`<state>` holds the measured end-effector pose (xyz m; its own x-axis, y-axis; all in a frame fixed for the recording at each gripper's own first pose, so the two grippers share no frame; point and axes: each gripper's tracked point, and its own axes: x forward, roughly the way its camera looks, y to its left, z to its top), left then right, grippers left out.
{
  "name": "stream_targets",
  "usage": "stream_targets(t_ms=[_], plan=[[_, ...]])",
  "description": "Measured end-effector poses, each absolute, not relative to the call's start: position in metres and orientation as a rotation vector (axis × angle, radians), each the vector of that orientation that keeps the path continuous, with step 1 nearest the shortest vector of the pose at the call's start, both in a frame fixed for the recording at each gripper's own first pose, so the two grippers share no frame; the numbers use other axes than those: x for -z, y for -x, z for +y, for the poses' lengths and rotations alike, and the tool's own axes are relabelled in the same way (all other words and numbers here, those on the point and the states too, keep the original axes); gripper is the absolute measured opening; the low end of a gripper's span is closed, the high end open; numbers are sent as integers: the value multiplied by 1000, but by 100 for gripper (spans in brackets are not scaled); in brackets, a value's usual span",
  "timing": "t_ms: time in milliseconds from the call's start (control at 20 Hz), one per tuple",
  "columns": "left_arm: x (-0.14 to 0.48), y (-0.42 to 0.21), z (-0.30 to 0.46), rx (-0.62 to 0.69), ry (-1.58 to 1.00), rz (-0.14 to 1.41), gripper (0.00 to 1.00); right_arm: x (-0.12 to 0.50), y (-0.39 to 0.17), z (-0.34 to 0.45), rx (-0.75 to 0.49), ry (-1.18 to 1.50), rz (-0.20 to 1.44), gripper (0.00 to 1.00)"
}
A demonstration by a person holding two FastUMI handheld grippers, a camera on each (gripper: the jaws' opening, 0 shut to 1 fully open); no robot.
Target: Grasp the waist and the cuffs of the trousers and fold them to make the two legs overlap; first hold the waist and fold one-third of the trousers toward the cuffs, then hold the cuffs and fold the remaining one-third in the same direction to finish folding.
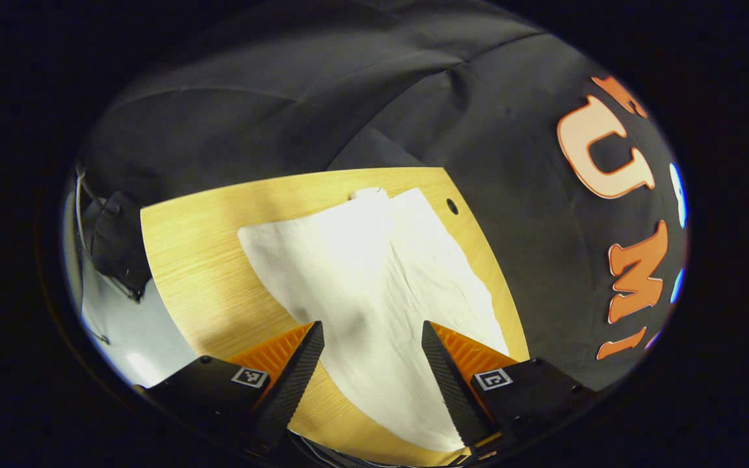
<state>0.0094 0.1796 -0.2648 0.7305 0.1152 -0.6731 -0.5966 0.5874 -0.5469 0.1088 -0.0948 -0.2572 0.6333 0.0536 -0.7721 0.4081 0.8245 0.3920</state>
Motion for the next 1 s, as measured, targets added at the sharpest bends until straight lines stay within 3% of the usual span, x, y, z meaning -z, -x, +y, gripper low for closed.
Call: stream_targets(t_ms=[450, 500, 650, 1000], plan=[[283, 29, 196, -563, 1092, 651, 100, 257, -109, -95, 222, -597, 872, 1], [284, 28, 196, -565, 1097, 652, 95, 257, -109, -95, 223, -598, 872, 1], [285, 26, 197, -578, 1088, 663, 100, 257, -109, -95, 224, -602, 874, 1], [288, 22, 196, -608, 1053, 719, 98, 257, -109, -95, 232, -615, 869, 1]])
